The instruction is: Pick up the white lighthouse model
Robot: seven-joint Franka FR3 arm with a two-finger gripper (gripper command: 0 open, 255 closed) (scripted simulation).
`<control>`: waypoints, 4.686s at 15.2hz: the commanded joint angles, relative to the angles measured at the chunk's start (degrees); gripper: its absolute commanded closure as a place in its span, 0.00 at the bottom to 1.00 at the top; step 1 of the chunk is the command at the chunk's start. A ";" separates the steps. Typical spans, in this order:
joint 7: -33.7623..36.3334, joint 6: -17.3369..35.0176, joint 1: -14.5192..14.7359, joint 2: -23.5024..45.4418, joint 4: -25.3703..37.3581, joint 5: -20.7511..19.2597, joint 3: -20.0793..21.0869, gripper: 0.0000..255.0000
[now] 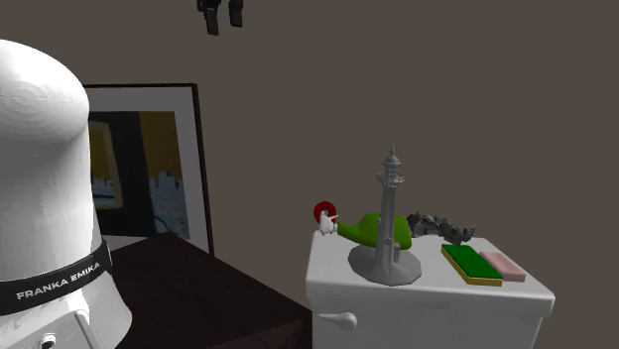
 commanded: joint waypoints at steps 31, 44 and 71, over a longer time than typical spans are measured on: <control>0.80 21.65 -11.94 56.20 21.99 3.65 -14.80 0.00; -0.07 25.82 -15.77 70.33 28.88 7.84 -15.90 0.00; 1.18 16.42 -15.52 66.18 34.36 6.25 -16.54 1.00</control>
